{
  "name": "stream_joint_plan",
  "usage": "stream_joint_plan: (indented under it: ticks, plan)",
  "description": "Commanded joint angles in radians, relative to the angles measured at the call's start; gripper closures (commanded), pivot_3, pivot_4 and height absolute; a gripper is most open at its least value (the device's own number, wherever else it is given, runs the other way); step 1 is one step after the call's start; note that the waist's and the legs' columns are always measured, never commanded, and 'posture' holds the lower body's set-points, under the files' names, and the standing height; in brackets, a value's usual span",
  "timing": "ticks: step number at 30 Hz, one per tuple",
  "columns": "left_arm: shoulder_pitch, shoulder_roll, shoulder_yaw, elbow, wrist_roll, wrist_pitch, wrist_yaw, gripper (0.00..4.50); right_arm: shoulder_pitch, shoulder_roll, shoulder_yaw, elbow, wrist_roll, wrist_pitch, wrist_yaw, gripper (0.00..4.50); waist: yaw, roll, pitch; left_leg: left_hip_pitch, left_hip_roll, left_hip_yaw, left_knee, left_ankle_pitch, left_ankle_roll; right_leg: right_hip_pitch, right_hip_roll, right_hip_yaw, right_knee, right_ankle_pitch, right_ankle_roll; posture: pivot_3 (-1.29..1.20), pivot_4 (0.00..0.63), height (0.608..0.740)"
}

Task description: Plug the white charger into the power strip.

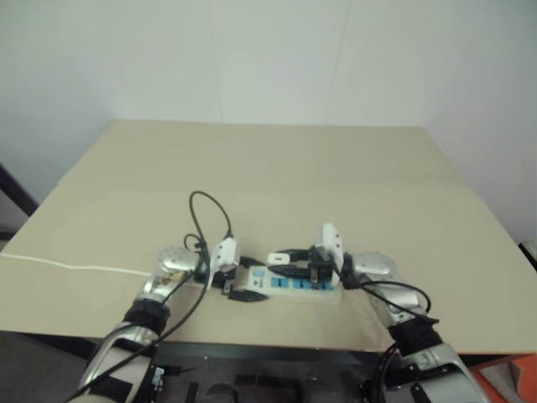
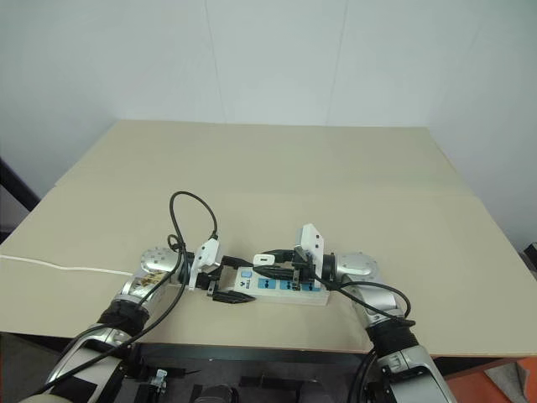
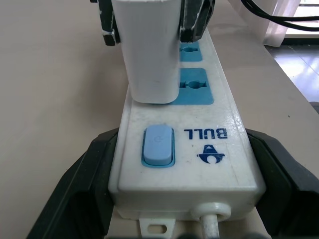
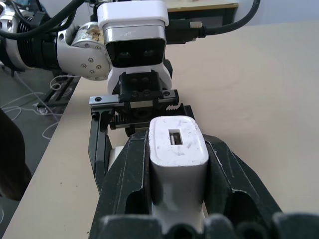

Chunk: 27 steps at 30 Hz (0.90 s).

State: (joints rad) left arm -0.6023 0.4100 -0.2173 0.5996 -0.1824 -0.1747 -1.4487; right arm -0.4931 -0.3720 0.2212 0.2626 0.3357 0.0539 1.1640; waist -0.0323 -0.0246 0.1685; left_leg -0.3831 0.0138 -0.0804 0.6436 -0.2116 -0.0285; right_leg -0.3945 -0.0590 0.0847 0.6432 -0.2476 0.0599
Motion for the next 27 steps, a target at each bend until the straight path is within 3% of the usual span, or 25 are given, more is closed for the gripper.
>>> stream_joint_plan:
  ticks: [1, 13, 27]
  plan:
    - [0.013, 0.051, 0.008, -0.008, 0.016, 0.004, -0.012, 1.21, 0.056, -0.078, 0.014, 0.12, -0.083, 0.059, 0.005, 3.37, 0.0, 0.0, 0.0, 0.0, 0.0, 0.0, 0.0, 0.0, 0.0, 0.001, 0.0, 0.0, 0.0, 0.0, 0.0, 0.0, 0.15, 0.74]
    - [0.04, 0.07, 0.016, -0.047, 0.011, 0.022, 0.004, 1.21, 0.09, -0.123, 0.024, 0.169, -0.091, 0.074, 0.017, 3.37, -0.001, 0.0, -0.002, 0.004, 0.0, 0.0, -0.001, -0.001, 0.001, 0.005, 0.0, -0.001, -0.002, 0.0, 0.0, 0.0, 0.15, 0.74]
    - [0.041, 0.079, 0.015, -0.062, 0.008, 0.034, 0.01, 1.21, 0.031, -0.058, 0.064, 0.148, -0.101, 0.045, 0.0, 3.37, -0.011, -0.002, -0.004, 0.006, 0.001, 0.0, -0.001, -0.001, 0.001, 0.006, 0.001, -0.001, -0.002, -0.001, 0.0, 0.0, 0.15, 0.74]
